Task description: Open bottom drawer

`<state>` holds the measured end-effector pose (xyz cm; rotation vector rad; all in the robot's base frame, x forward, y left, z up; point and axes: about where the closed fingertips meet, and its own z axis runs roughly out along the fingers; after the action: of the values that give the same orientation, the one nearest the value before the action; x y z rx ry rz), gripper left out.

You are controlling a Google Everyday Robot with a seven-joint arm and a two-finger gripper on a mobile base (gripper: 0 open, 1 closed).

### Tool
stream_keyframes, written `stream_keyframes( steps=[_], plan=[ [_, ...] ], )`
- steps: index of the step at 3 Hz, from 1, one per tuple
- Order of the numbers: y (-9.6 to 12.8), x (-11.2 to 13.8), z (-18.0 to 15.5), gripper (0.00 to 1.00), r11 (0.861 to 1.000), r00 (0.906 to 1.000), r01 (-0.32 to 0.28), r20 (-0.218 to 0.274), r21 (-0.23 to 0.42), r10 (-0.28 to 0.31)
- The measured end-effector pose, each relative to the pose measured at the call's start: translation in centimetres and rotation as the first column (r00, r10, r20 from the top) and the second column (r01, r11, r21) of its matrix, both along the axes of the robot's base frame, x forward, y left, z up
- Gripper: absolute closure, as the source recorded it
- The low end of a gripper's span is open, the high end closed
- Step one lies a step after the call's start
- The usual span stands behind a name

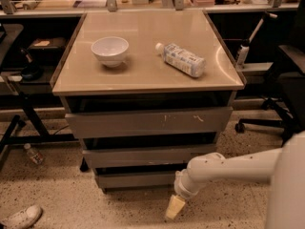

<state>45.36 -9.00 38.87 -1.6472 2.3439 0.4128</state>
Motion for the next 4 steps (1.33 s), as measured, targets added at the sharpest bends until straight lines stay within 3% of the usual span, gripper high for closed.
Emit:
stream_keyframes(
  steps=[1, 2, 4],
  plan=[
    [2.1, 2.9, -7.0, 0.00, 0.999, 0.9998, 0.014, -0.015, 0.038, -0.013],
    [2.1, 2.9, -7.1, 0.00, 0.999, 0.9998, 0.014, -0.015, 0.038, -0.013],
    [2.7, 5.2, -12.1, 0.00, 0.997, 0.9992, 0.020, 0.032, 0.070, -0.022]
  ],
)
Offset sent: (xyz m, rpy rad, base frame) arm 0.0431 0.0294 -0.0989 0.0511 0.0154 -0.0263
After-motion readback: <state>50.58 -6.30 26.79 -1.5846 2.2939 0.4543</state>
